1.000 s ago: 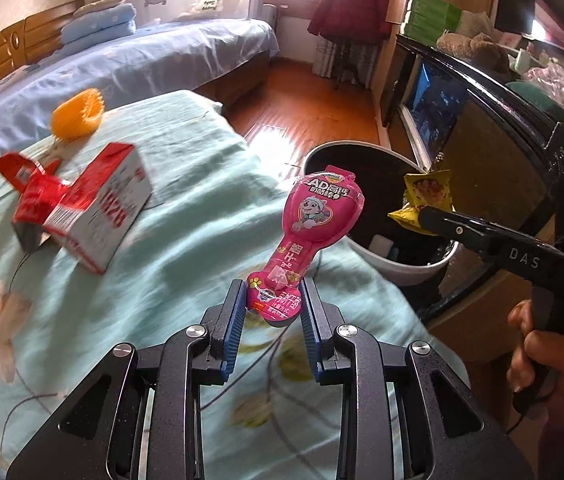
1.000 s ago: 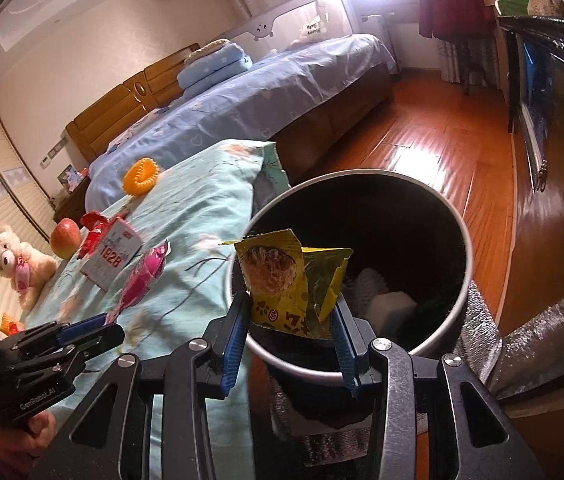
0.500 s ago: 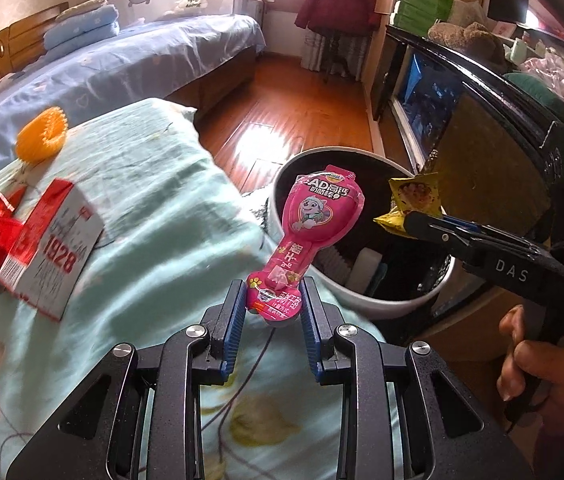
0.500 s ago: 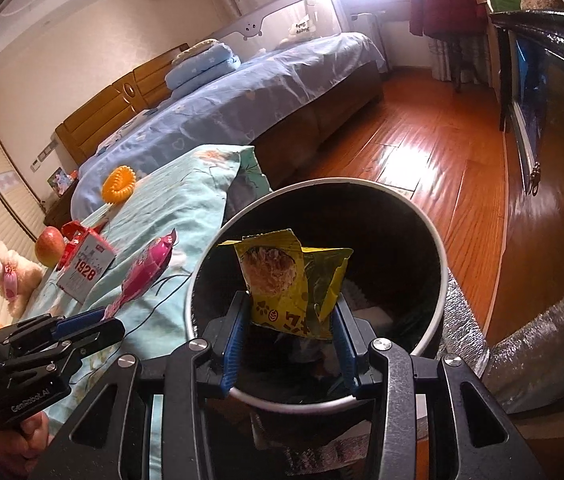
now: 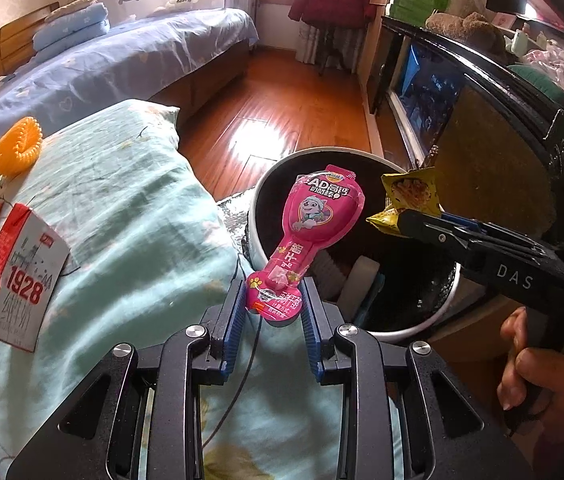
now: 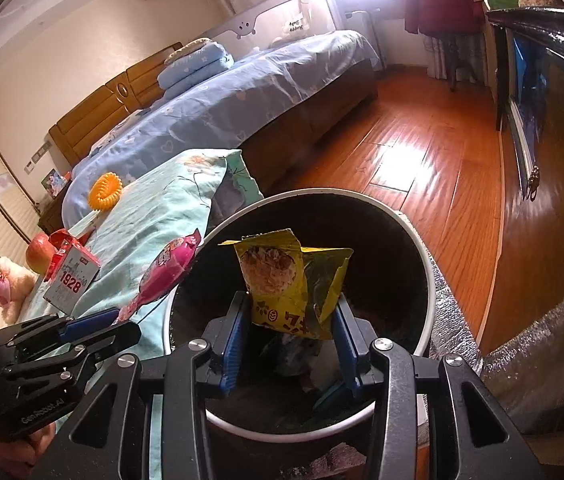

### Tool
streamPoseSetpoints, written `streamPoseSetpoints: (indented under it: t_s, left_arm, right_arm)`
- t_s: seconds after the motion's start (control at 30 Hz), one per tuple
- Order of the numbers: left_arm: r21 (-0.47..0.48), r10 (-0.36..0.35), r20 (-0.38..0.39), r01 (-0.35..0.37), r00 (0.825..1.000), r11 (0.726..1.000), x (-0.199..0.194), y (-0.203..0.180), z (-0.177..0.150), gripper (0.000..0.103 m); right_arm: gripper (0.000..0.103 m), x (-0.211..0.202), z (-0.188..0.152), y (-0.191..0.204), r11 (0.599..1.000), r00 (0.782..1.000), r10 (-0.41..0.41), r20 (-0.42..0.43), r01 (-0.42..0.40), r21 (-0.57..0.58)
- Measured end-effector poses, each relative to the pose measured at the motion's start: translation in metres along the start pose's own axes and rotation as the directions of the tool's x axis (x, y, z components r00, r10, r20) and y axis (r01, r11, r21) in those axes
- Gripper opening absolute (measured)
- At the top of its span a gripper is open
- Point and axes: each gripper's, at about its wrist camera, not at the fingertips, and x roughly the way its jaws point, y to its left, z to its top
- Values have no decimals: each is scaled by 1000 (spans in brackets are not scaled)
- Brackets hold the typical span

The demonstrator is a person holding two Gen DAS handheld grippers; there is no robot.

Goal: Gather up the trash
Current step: 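Carry the pink candy package and yellow snack bag over the bin with both tools, then open both tools to drop the pink package and yellow bag into the bin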

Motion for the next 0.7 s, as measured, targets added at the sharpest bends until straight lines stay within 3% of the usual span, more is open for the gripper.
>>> streamPoseSetpoints:
  t_s: [0.7]
  left_arm:
    - [19, 1, 4, -1, 1000, 1000, 5, -9, 10, 27]
  right_arm:
    - [45, 4, 10, -6, 1000, 1000, -8, 5, 8, 10]
